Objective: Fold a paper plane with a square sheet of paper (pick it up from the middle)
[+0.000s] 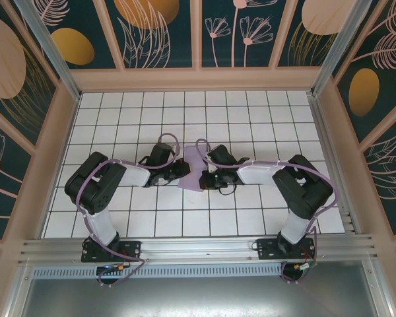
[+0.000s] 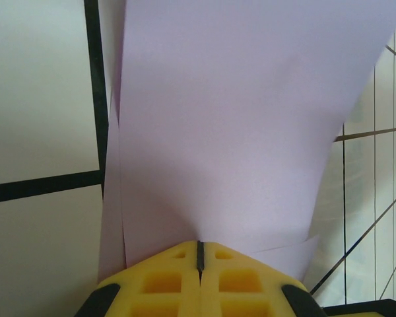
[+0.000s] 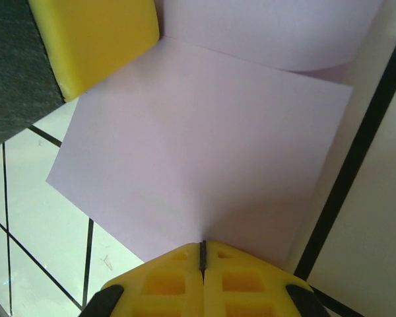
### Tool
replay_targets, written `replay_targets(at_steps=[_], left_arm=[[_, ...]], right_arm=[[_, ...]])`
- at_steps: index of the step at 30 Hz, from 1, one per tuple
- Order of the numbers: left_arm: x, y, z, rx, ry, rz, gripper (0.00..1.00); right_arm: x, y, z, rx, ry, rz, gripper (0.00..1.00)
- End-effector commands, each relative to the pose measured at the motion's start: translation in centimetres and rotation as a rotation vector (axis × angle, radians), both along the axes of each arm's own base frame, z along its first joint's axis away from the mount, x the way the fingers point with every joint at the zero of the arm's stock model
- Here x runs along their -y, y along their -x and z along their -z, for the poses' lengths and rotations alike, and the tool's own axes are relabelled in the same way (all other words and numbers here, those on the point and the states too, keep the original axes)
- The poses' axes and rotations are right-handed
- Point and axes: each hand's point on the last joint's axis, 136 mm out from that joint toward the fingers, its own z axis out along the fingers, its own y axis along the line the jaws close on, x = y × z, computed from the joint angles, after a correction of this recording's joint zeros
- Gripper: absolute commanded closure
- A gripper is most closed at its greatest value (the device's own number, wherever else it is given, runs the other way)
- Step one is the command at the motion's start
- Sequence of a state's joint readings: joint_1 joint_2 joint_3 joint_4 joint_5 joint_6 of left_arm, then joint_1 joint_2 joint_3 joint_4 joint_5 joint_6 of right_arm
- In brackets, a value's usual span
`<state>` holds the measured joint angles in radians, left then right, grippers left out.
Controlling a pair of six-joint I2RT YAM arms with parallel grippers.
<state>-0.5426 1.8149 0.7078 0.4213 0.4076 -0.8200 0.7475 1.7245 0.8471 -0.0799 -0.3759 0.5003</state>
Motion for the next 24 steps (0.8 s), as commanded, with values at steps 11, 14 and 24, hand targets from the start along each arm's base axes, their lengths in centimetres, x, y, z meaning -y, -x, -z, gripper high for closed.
replay_targets(at_steps=[11, 14, 24], left_arm=[[-0.5, -0.8, -7.2, 0.132, 0.059, -0.048, 0.60], [-0.4, 0.1, -7.0, 0.115, 0.086, -0.042, 0.59], [0.5, 2.4, -4.8, 0.043, 0.112, -0.030, 0.70]], right_arm=[[0.1, -3.1, -4.7, 0.100, -0.113, 0.113, 0.97], [0.2, -2.5, -4.5, 0.077, -0.125, 0.103, 0.96], [-1.4, 0.6, -2.4, -0.044, -0.165, 0.018, 1.00]])
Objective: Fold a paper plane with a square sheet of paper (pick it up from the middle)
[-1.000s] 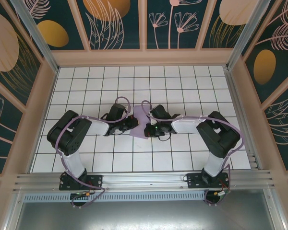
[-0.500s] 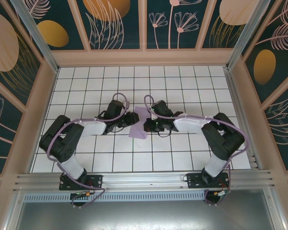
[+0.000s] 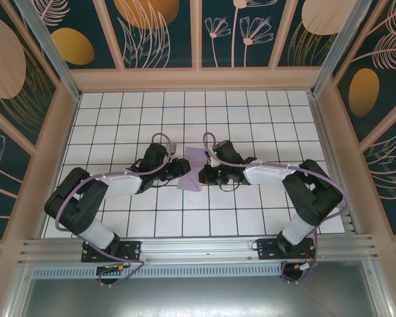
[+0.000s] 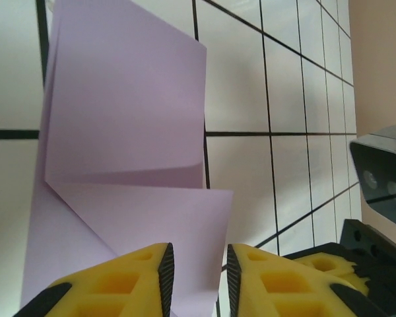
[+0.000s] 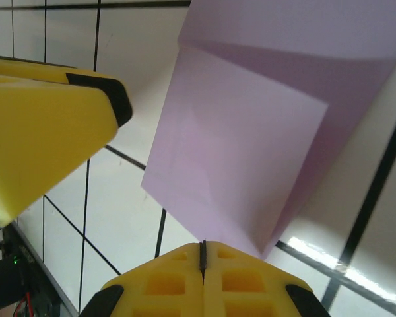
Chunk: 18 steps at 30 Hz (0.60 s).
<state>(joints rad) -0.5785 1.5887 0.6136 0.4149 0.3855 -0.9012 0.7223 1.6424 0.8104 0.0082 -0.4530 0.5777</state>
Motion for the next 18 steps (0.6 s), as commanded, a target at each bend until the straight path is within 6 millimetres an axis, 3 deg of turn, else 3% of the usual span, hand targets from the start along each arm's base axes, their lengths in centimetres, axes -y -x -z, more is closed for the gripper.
replay_targets(at_steps=[1, 18], left_arm=[[0.6, 0.5, 0.8, -0.023, 0.027, 0.005, 0.71], [1.3, 0.8, 2.4, -0.060, 0.030, 0.025, 0.75]], right_arm=[[-0.6, 1.2, 1.2, -0.053, -0.018, -0.027, 1.00], [-0.9, 0.5, 3.8, -0.084, 0.029, -0.012, 1.00]])
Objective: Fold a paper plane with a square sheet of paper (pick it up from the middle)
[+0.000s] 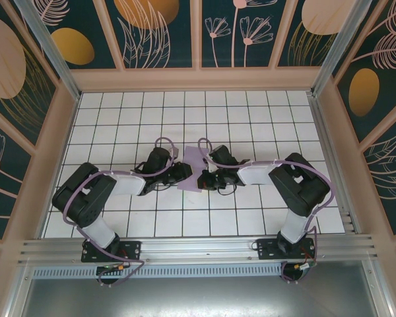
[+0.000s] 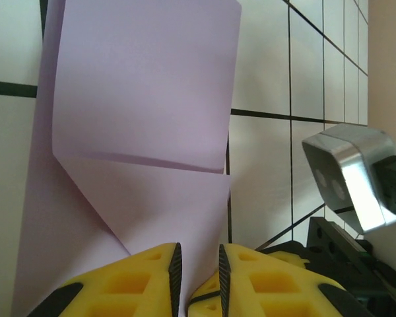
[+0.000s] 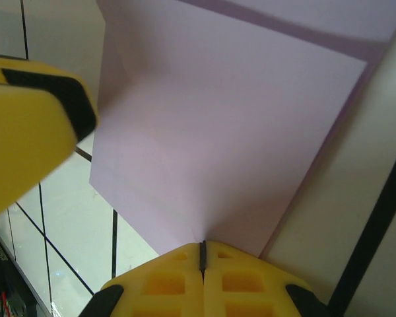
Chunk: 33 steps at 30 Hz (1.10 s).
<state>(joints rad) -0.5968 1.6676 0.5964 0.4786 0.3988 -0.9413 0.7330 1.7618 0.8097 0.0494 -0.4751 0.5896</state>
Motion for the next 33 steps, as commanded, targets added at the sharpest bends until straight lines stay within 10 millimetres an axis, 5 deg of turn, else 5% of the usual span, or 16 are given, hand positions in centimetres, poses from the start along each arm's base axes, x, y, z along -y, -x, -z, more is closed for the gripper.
replay_targets(at_steps=[1, 9, 22, 33], left_arm=[[0.7, 0.1, 0.1, -0.001, 0.027, 0.021, 0.75], [1.3, -0.5, -0.5, 0.019, 0.041, 0.034, 0.78], [0.2, -0.3, 3.9, -0.074, -0.080, 0.007, 0.94], [-1.0, 0.0, 5.7, -0.117, -0.149, -0.027, 1.00]], right_arm=[[-0.6, -0.4, 0.1, -0.004, -0.008, 0.006, 1.00], [-0.5, -0.5, 0.3, -0.005, 0.001, 0.010, 1.00], [-1.2, -1.0, -1.7, 0.031, -0.033, -0.003, 1.00], [-0.7, -0.5, -0.1, -0.009, 0.005, 0.002, 1.00]])
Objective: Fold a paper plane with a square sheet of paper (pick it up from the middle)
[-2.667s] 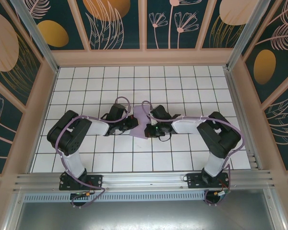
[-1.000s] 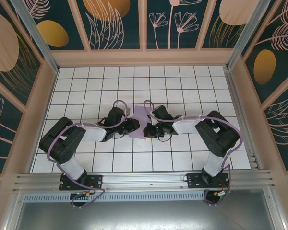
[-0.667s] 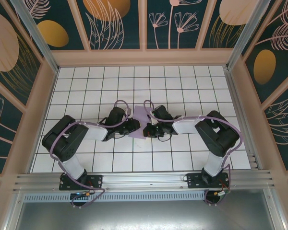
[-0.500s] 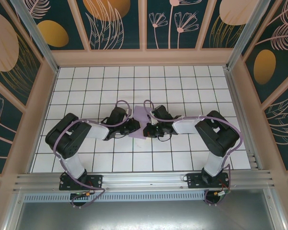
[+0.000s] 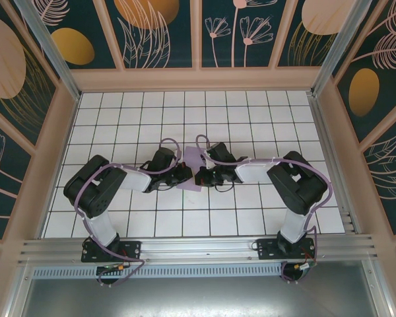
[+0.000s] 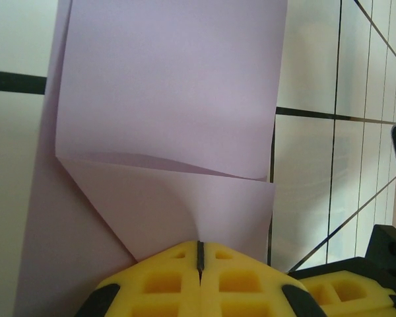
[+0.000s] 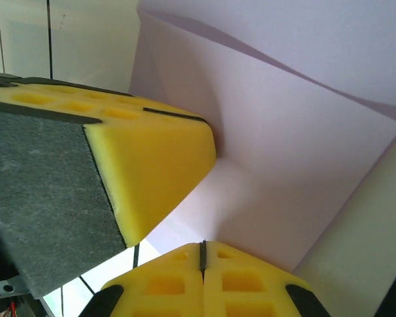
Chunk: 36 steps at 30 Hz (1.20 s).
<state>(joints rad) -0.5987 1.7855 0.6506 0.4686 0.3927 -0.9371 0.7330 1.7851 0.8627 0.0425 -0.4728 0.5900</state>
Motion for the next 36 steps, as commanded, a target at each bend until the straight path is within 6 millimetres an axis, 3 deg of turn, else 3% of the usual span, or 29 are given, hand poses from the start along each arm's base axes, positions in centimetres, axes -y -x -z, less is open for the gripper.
replay_targets(at_steps=[1, 11, 23, 31, 36], left_arm=[[-1.5, 0.7, 3.0, -0.064, -0.110, -0.028, 1.00], [-1.9, 0.8, 3.8, -0.082, -0.135, -0.048, 1.00], [-2.1, 0.9, 4.0, -0.090, -0.141, -0.052, 1.00], [-2.2, 1.0, 4.1, -0.092, -0.142, -0.053, 1.00], [-1.6, 0.6, 3.1, -0.072, -0.116, -0.034, 1.00]], right_arm=[[0.4, 0.8, 0.7, -0.031, 0.021, -0.001, 1.00], [1.1, 2.3, 0.0, -0.036, 0.003, -0.027, 1.00], [2.4, 3.9, 2.3, -0.078, 0.080, -0.035, 1.00], [3.2, 5.1, 2.1, -0.079, 0.099, -0.057, 1.00], [3.4, 4.4, 1.2, -0.038, 0.108, -0.045, 1.00]])
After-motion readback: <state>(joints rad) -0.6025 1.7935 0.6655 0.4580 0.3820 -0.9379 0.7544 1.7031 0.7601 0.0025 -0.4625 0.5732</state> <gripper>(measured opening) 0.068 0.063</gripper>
